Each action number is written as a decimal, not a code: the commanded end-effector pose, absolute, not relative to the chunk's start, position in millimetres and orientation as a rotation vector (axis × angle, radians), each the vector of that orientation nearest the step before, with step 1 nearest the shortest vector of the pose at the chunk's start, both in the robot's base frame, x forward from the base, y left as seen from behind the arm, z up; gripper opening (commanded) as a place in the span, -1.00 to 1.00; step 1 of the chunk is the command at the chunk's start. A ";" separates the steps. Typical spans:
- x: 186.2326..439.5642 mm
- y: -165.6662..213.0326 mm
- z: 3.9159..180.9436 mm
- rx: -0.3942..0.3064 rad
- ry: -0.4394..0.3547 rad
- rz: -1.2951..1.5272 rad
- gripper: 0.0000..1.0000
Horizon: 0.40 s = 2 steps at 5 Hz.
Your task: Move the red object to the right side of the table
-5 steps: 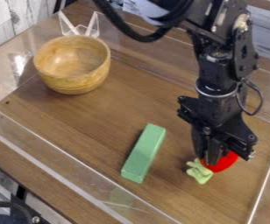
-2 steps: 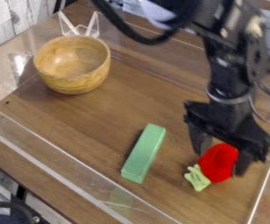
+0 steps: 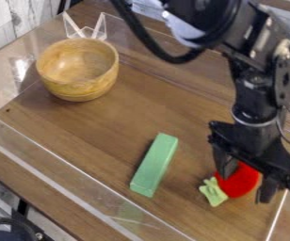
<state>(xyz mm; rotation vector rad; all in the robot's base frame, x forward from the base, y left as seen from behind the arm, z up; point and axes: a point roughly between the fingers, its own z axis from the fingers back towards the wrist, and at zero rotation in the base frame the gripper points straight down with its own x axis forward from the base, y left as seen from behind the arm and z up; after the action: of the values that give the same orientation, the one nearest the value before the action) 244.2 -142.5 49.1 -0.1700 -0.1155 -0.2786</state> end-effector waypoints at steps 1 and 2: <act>251.8 -139.0 63.3 -0.171 -0.159 -0.240 1.00; 252.4 -131.3 67.7 -0.159 -0.157 -0.192 1.00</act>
<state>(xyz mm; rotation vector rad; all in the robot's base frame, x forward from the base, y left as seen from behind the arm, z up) 245.5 -130.3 52.6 -0.1445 -0.1014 -0.1919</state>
